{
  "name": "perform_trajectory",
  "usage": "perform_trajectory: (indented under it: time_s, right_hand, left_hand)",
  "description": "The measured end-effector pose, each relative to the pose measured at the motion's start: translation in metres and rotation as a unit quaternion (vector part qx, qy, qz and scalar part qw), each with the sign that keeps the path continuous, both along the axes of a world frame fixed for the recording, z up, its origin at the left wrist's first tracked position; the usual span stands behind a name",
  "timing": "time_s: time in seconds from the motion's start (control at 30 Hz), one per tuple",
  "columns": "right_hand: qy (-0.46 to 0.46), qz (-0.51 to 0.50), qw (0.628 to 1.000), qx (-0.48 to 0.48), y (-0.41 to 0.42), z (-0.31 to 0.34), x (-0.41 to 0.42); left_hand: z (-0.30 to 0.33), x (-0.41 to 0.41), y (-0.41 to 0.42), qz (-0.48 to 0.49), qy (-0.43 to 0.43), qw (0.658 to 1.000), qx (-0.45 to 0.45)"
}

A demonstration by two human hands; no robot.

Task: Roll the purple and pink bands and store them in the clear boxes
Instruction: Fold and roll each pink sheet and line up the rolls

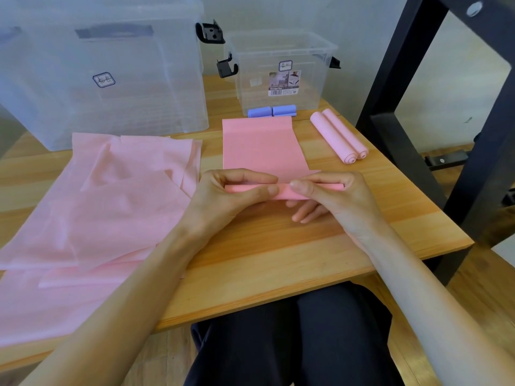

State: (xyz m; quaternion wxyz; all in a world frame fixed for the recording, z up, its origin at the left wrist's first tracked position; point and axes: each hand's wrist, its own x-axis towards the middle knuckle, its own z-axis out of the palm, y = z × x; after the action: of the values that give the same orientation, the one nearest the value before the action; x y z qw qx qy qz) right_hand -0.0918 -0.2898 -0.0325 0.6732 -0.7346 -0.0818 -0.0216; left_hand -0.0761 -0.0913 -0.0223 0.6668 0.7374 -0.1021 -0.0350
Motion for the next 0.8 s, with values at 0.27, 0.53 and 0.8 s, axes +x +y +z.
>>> perform_trajectory:
  time_s: [0.27, 0.53, 0.8]
  right_hand:
    - [-0.013, 0.014, 1.0, 0.014, -0.0001, -0.0005, 0.0007]
    - [-0.003, 0.01, 1.0, 0.0, 0.0005, 0.0011, -0.0002]
    - [-0.004, 0.001, 1.0, 0.01, 0.0001, 0.0008, -0.0004]
  left_hand:
    - [0.0, 0.0005, -0.0001, -0.008, 0.051, 0.998, -0.036]
    - [-0.0017, 0.0006, 0.0, -0.006, 0.013, 1.0, -0.019]
    - [-0.0007, 0.0011, -0.0005, -0.013, 0.051, 0.997, -0.049]
